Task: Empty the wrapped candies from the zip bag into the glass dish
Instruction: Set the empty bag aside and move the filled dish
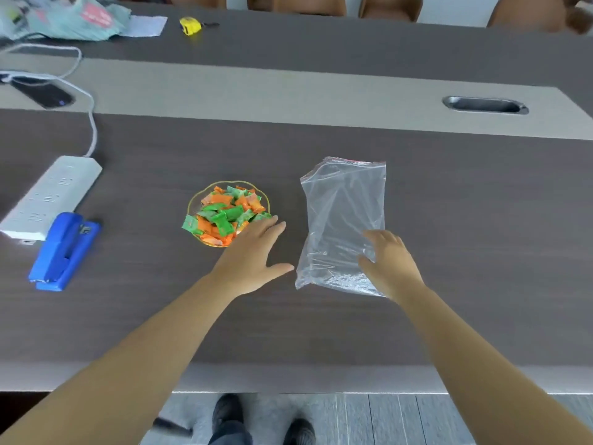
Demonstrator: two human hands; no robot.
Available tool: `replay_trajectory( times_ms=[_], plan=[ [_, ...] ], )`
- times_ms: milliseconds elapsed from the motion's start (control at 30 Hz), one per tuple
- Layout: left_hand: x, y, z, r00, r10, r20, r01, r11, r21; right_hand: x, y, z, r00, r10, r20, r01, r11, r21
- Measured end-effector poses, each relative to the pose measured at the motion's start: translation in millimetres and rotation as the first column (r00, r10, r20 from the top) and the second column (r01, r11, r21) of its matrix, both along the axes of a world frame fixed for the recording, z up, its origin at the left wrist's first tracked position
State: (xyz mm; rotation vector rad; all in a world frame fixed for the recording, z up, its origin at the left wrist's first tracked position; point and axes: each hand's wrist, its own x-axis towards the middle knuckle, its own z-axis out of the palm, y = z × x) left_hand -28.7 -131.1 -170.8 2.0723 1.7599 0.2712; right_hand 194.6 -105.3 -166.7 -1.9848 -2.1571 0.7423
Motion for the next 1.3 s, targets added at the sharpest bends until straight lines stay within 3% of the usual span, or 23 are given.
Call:
replay_trajectory(
  times_ms=[167,333,500,867,1300],
  plan=[
    [-77.1,2.5,15.2,0.972,0.229,-0.055,-0.231,0.972,-0.043,-69.8,22.5,5.4,0.994,0.105,-0.033,-0.107,0.992,-0.061],
    [-138.1,26.1,1.0,0.953,0.246,-0.178,-0.281,0.937,-0.209,-124.9,43.0,-8.0,0.989,0.145,-0.037,-0.149,0.975,-0.165],
    [-158.6,55.6,-21.7,0.986,0.137,-0.095,-0.16,0.941,-0.297,-153.5,57.8,-25.1,0.988,0.019,-0.153,-0.063,0.955,-0.289],
    [-184.5,106.1,-40.3,0.998,0.068,0.01,-0.063,0.965,-0.253,-179.2,102.3,-28.6,0.993,0.024,-0.111,-0.049,0.973,-0.227],
    [-207.5,284.0,-49.1,0.913,0.287,0.291,-0.228,0.948,-0.22,-206.6,279.7,-40.8,0.972,0.023,-0.236,-0.04,0.997,-0.069]
  ],
)
